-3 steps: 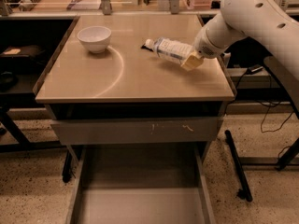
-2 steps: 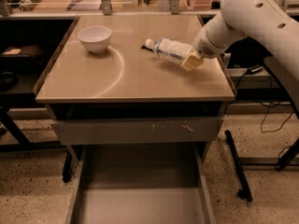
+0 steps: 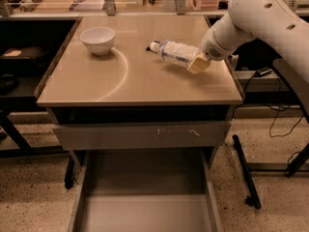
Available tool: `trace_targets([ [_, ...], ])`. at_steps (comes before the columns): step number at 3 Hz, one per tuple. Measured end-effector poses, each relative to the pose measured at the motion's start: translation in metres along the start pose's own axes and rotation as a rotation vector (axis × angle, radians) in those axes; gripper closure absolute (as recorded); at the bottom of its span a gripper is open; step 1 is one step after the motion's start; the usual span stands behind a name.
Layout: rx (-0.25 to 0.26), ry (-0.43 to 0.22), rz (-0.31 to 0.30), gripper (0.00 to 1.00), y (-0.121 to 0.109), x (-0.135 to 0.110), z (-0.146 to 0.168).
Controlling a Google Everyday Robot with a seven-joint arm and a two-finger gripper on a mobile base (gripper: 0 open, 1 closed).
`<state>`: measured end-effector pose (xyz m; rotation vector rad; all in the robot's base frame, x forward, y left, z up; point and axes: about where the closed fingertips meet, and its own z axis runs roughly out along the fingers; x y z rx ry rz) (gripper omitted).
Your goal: Pick blue plastic bottle from middle drawer and place on counter
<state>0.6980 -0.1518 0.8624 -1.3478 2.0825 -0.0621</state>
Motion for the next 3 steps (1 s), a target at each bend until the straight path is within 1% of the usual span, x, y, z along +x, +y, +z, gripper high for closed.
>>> trace_targets([
  [1, 0.0, 0.0, 0.0, 0.12, 0.0, 0.0, 0.0],
  [2, 0.0, 0.0, 0.0, 0.0, 0.0001, 0.0, 0.0001],
  [3, 0.0, 0.0, 0.0, 0.0, 0.0001, 0.0, 0.0001],
])
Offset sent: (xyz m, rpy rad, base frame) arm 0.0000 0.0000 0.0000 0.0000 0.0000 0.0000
